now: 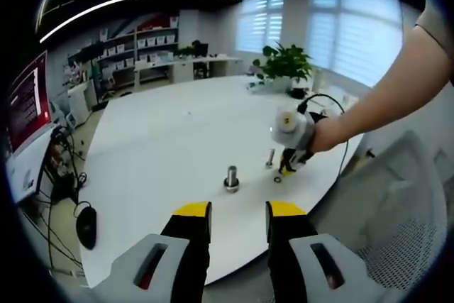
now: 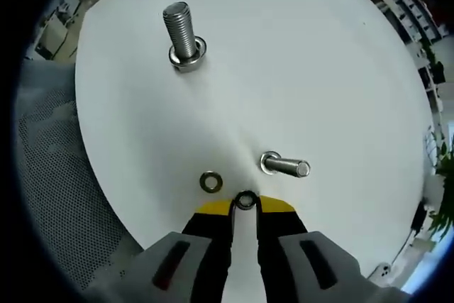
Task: Place the washer onto the threaded stud by aligning its center hole with the stud, sliding it down to the base, and recovering from edge contact or off-axis alignment until the washer reaches the visible bottom stop.
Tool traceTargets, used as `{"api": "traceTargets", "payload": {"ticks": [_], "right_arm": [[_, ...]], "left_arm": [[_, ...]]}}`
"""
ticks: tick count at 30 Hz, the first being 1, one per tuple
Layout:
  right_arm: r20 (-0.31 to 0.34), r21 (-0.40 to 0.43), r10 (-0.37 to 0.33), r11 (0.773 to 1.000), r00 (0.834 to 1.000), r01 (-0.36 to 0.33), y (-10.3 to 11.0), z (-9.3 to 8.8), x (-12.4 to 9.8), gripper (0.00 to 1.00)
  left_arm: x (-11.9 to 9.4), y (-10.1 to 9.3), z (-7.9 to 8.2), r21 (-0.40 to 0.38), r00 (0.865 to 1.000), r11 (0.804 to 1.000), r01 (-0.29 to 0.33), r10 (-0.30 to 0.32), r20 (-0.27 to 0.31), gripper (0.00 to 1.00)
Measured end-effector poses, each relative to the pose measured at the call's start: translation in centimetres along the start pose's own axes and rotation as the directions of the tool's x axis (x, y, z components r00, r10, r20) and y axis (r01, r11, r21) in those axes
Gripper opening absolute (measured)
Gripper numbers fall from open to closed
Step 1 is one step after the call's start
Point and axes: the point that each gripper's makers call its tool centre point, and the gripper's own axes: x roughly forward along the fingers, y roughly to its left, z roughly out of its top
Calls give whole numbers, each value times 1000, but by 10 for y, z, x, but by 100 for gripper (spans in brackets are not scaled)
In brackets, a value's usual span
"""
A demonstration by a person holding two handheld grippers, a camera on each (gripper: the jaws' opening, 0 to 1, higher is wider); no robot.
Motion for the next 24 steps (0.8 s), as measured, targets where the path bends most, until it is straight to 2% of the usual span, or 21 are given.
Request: {"api": "traceTargets", "payload": {"ticks": [4, 9, 16, 24], "right_arm": [[31, 30, 7, 1000, 1000, -8, -3, -1, 0, 14], [52, 22, 6, 1000, 999, -8, -3, 0, 1, 14], [40, 61, 39, 997, 998, -41, 4, -8, -4, 13], [92, 60, 40, 997, 995, -46, -1, 2, -16, 14]], "left_arm": [[0, -1, 0, -1, 1000, 1000, 7, -7, 1, 29], [1, -1, 0, -2, 1000, 1000, 11, -11, 1, 29], [2, -2, 0, 2, 1000, 1000, 15, -15, -7, 28], [2, -2, -1, 0, 1000, 1000, 13, -13, -12, 29]]}}
